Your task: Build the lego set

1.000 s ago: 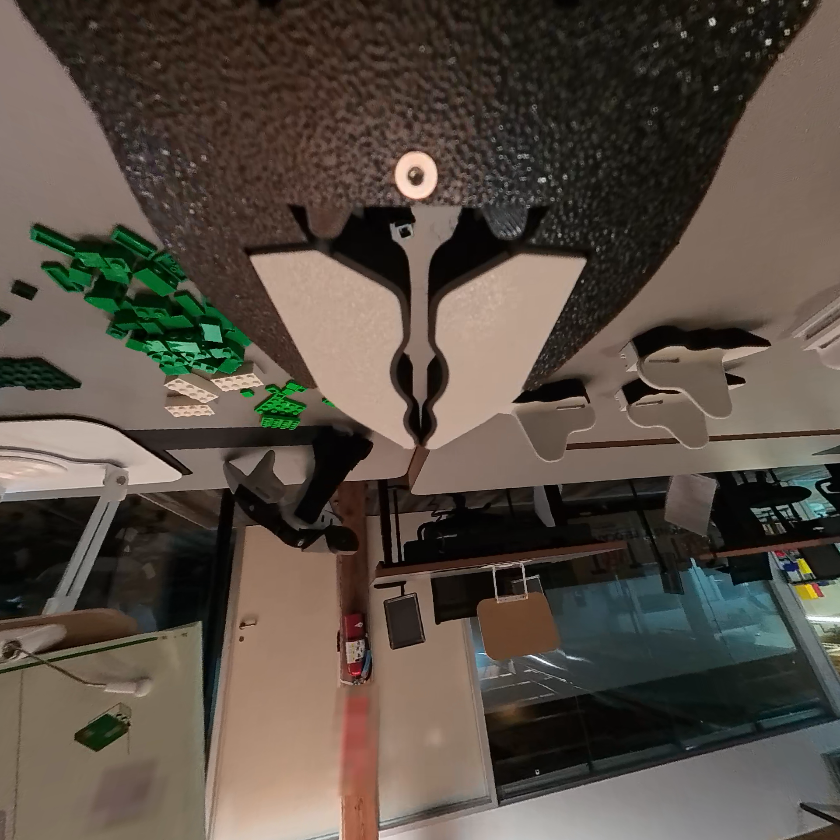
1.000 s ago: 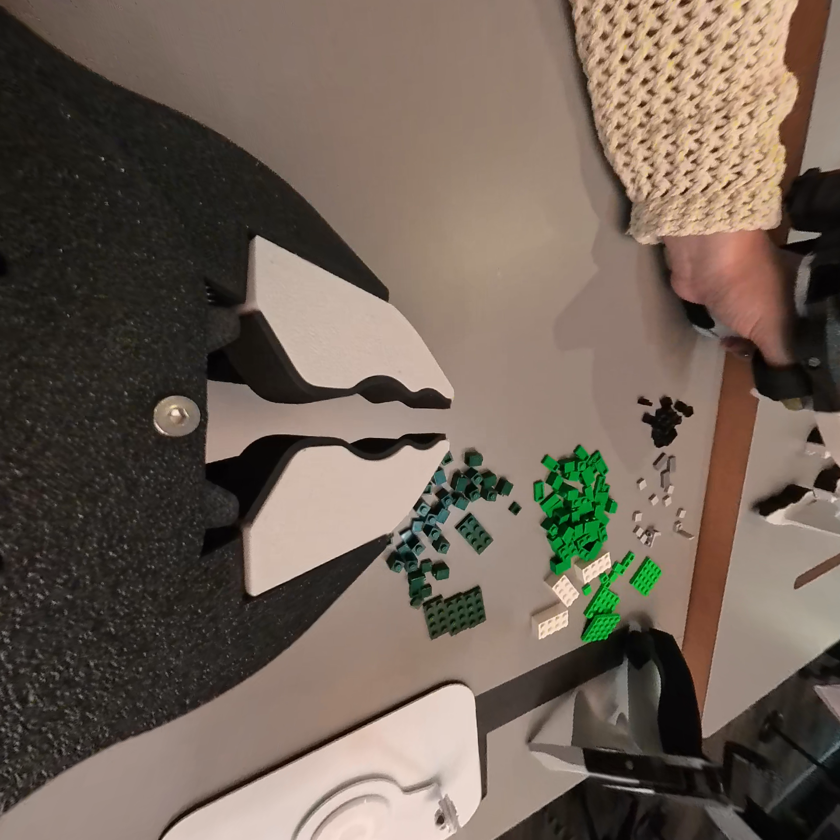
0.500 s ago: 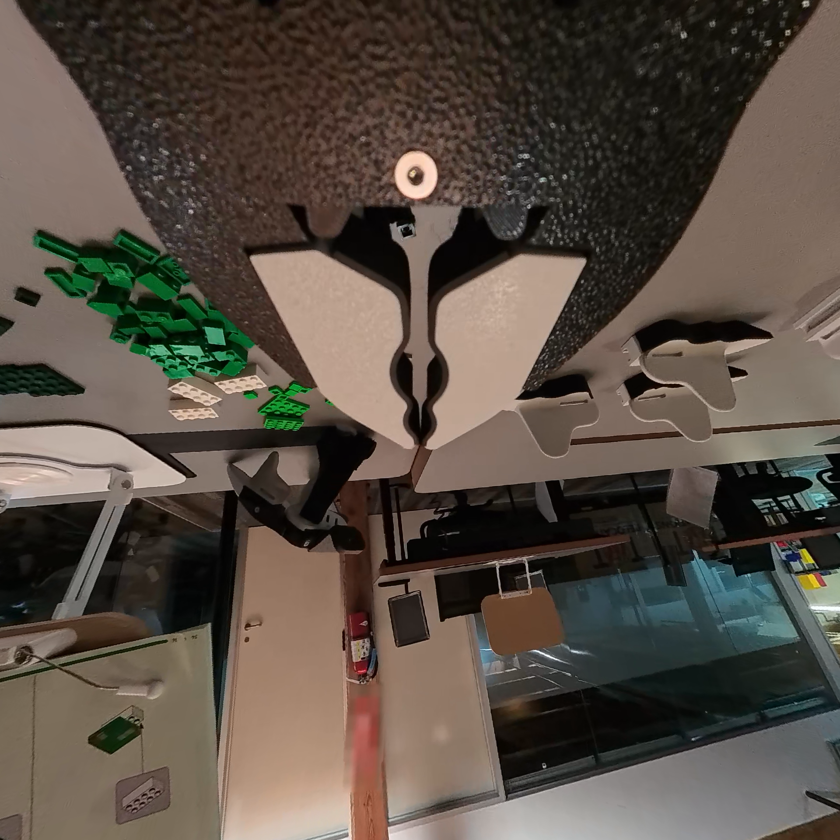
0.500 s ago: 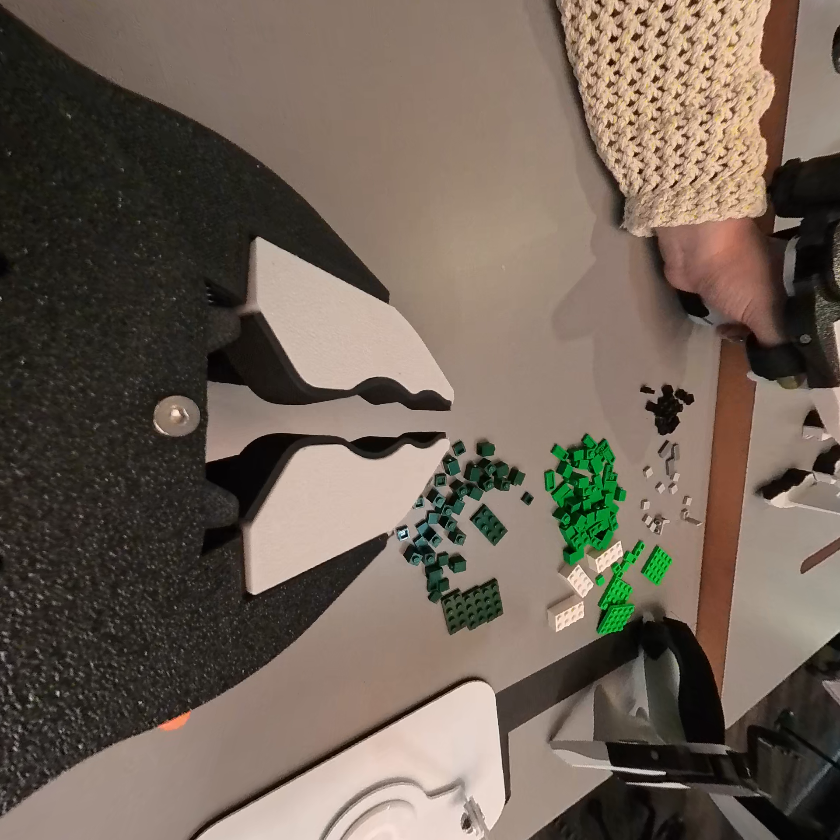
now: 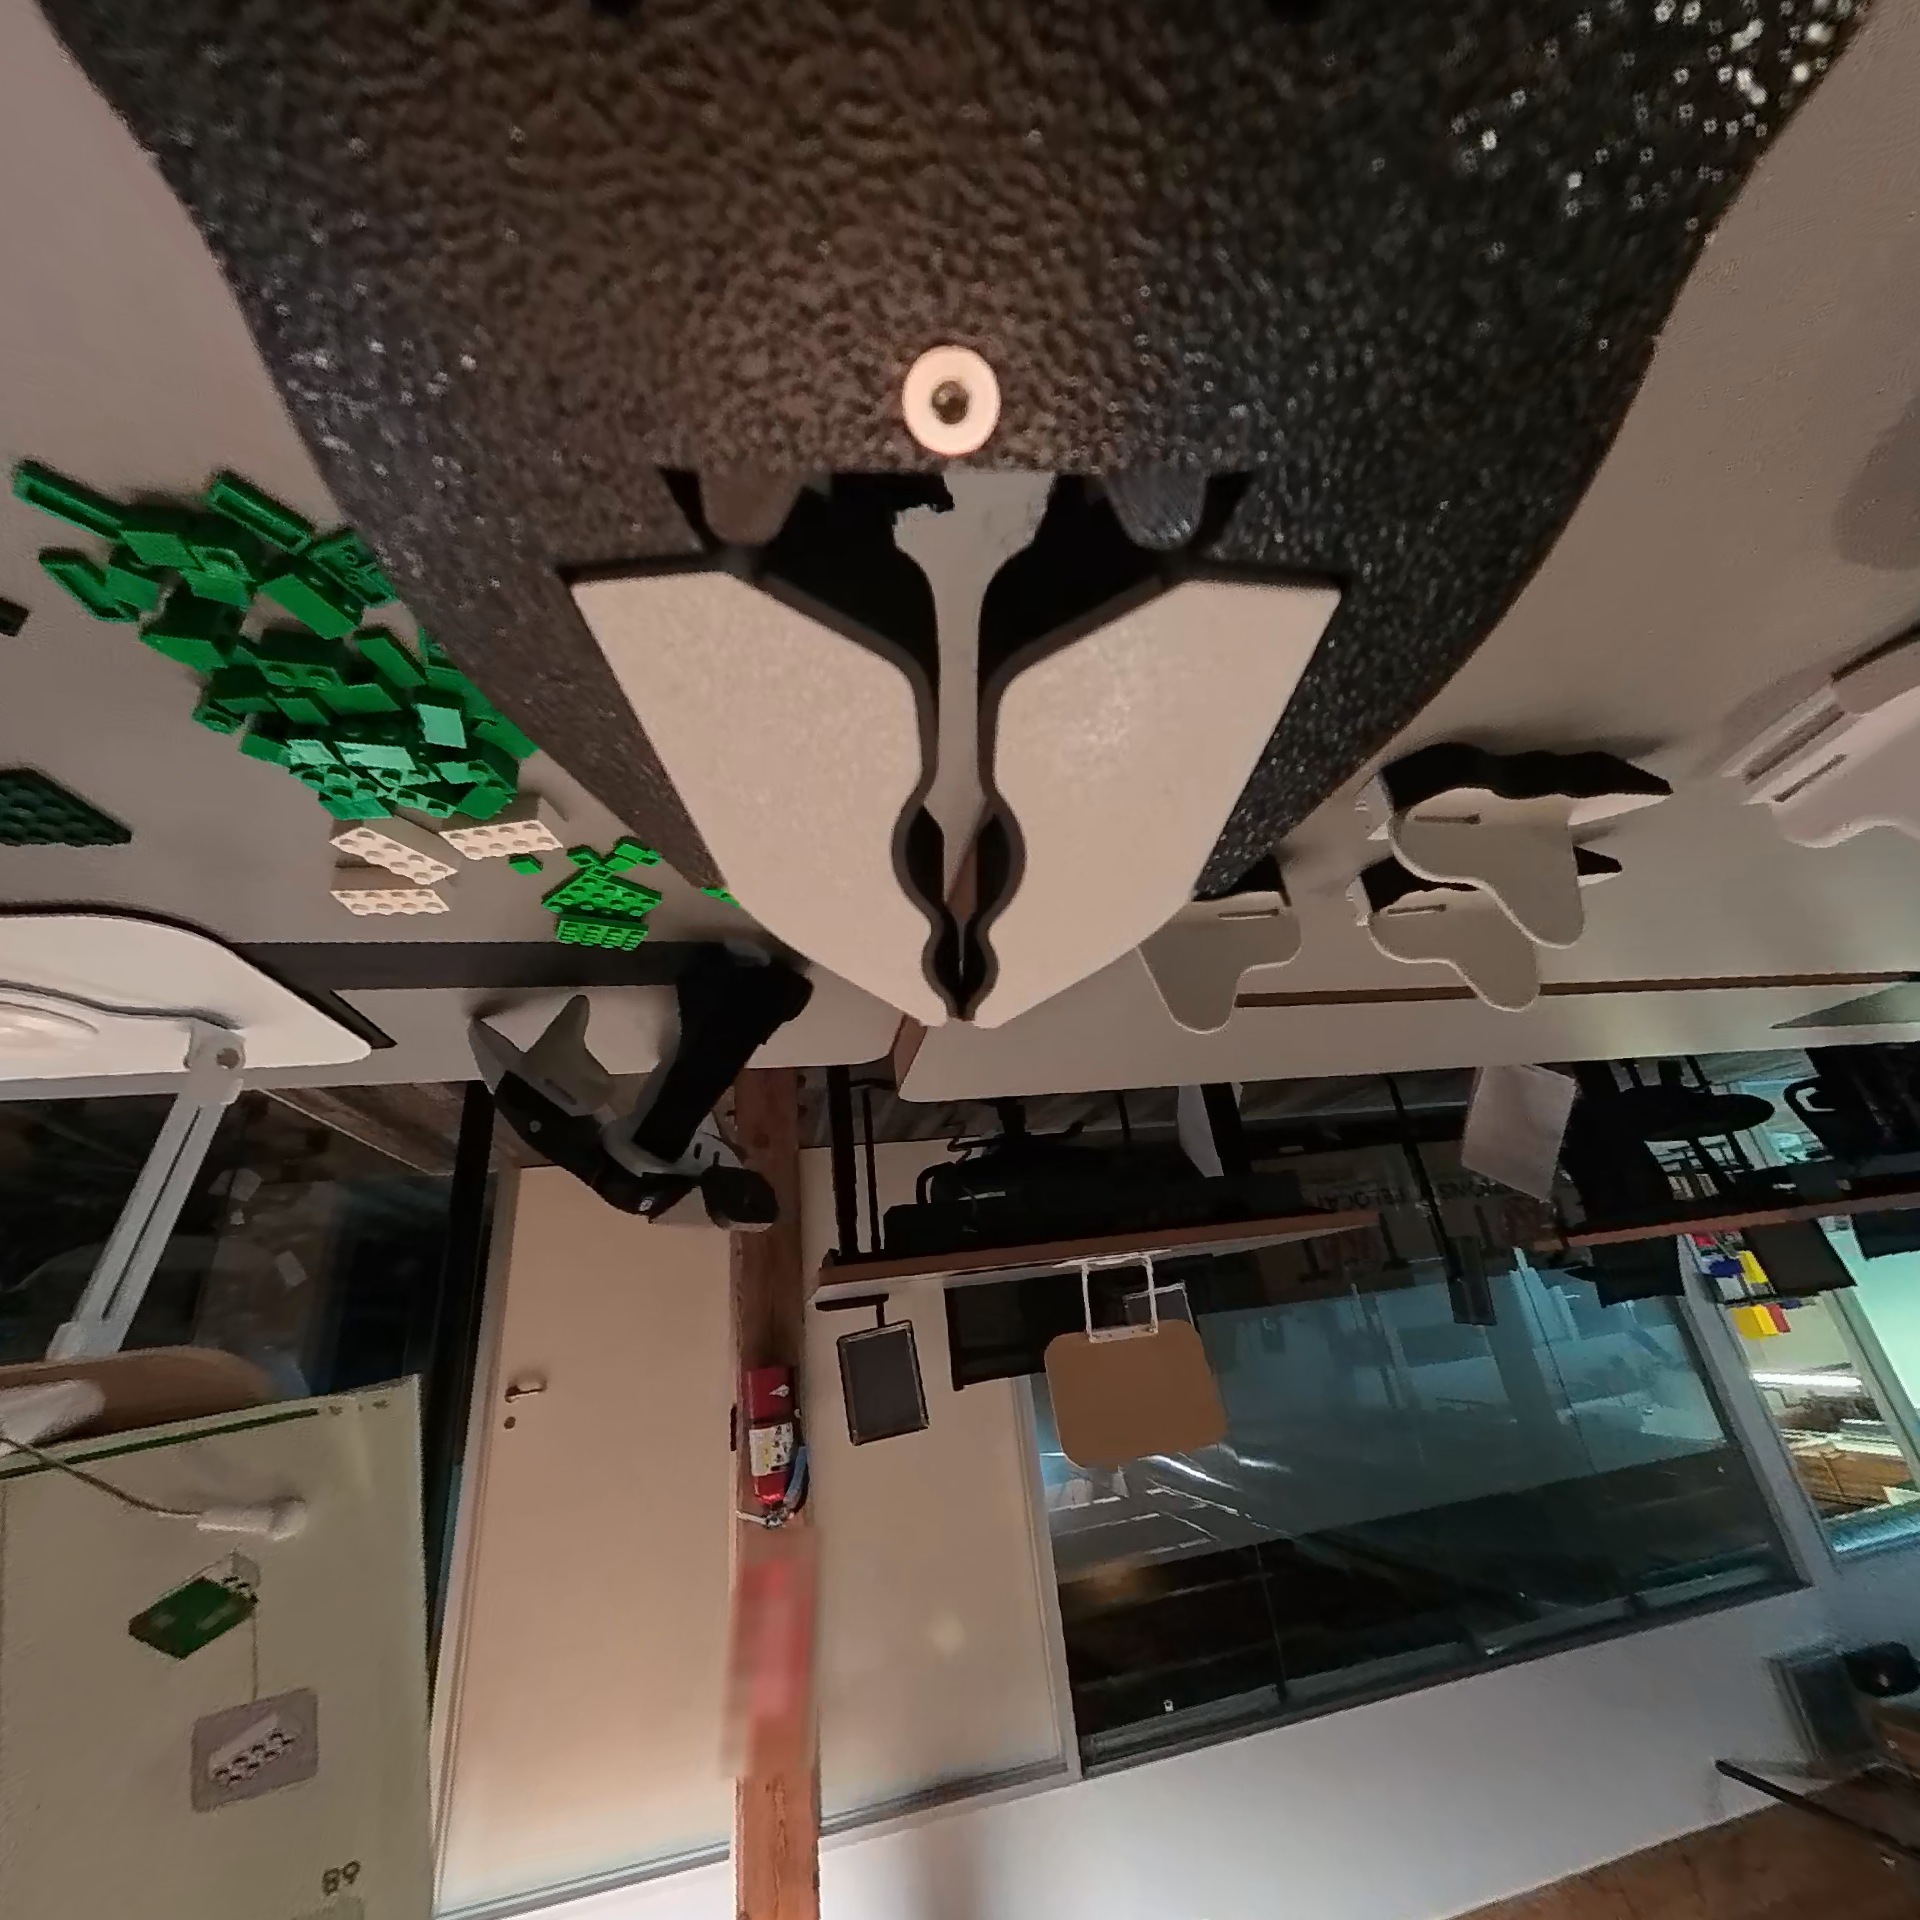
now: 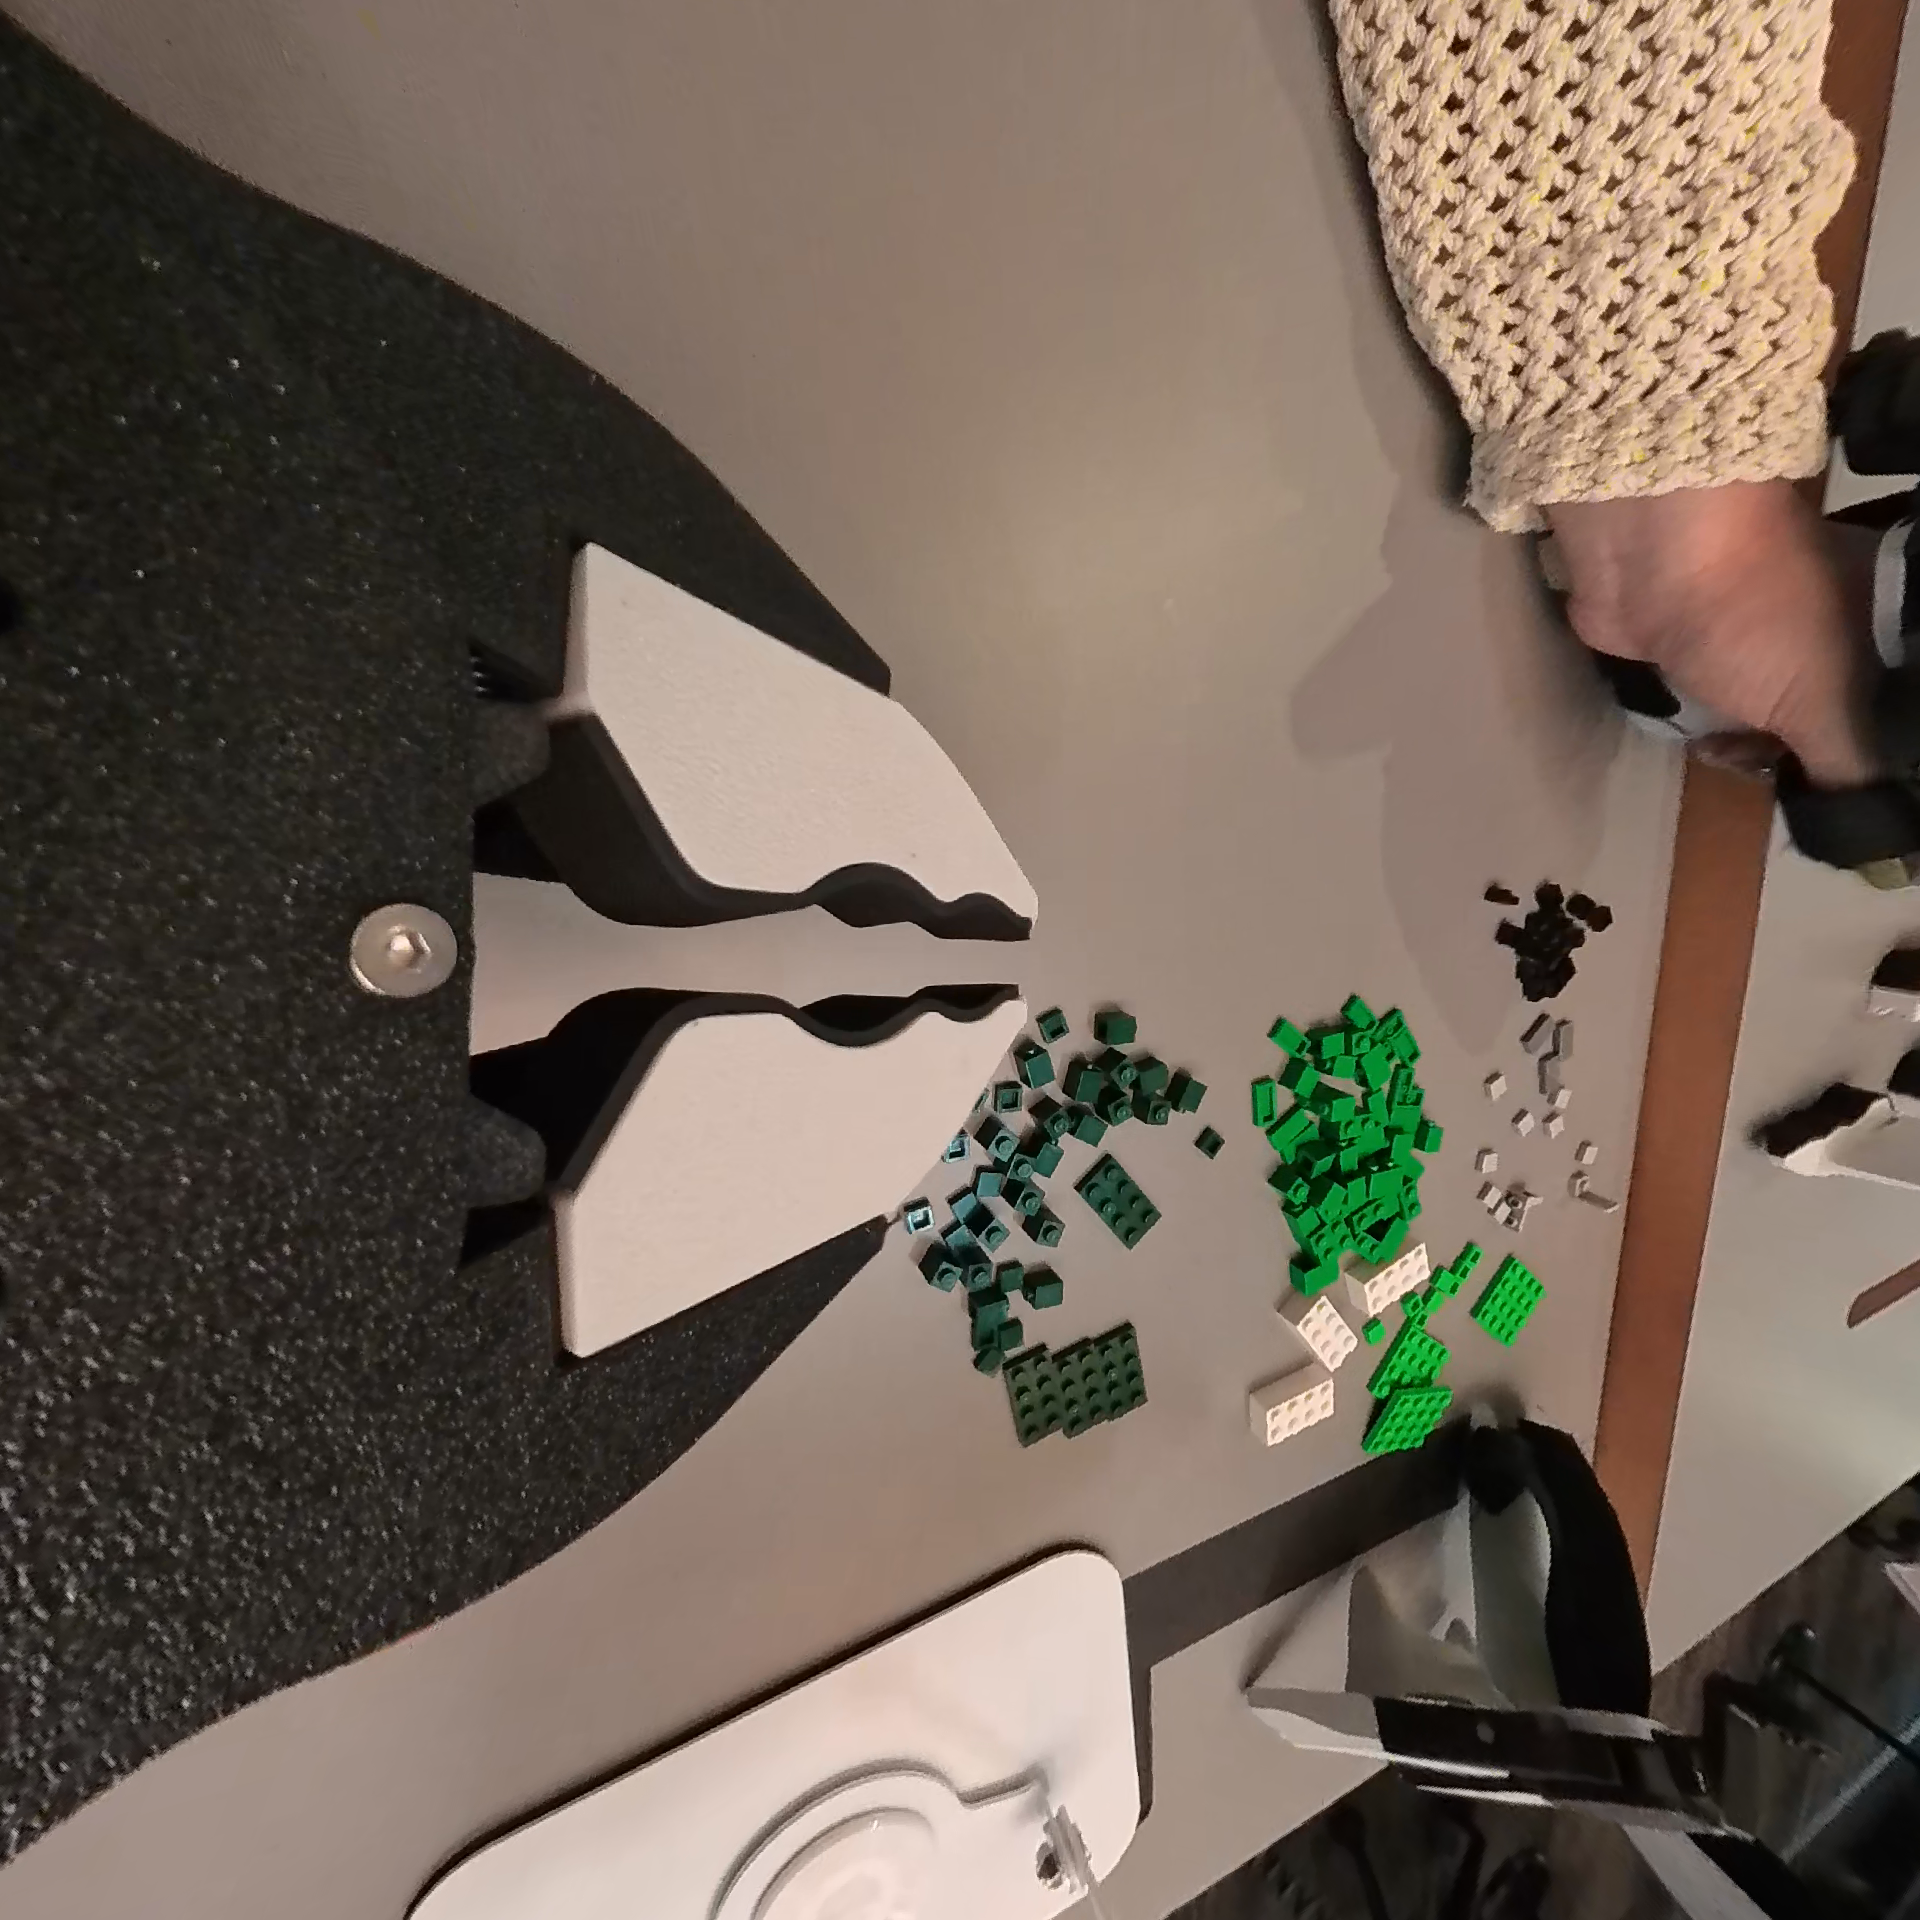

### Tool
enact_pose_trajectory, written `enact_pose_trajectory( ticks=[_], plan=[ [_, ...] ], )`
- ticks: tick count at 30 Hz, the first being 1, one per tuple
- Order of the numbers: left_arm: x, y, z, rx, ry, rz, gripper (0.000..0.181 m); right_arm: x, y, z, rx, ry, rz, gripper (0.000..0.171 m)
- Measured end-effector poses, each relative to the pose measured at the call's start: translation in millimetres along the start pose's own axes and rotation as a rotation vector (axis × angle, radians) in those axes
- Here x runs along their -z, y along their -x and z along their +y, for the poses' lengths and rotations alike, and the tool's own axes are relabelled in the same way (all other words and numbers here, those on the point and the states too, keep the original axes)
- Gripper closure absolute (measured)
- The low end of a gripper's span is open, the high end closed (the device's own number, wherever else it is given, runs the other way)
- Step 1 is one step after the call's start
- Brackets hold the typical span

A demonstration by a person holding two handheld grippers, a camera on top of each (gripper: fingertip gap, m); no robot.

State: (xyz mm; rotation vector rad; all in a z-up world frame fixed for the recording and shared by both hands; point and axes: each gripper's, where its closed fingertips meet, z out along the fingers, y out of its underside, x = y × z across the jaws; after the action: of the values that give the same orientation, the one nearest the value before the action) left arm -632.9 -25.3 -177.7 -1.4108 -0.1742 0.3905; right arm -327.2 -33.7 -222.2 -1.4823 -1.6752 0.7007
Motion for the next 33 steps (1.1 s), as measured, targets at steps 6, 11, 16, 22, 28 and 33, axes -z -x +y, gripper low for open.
enact_pose_trajectory(
  ticks=[6,11,16,22,28,33],
  plan=[
    [-1,7,8,0.143,0.063,0.023,0.181,-3,2,0,0.009,0.003,-0.001,0.164],
    [1,15,7,0.131,0.060,-0.009,0.181,-5,4,0,0.020,0.011,-0.002,0.164],
    [3,21,3,0.130,0.034,-0.035,0.181,-7,6,0,0.021,0.014,-0.007,0.164],
    [3,18,0,0.116,0.019,-0.031,0.181,-21,13,-28,-0.008,-0.062,0.030,0.163],
    [3,21,-3,0.114,0.003,-0.036,0.181,-91,36,-84,-0.164,-0.140,0.031,0.157],
    [4,22,-6,0.128,-0.009,-0.031,0.181,-159,32,-109,-0.128,-0.104,0.058,0.157]
  ],
)
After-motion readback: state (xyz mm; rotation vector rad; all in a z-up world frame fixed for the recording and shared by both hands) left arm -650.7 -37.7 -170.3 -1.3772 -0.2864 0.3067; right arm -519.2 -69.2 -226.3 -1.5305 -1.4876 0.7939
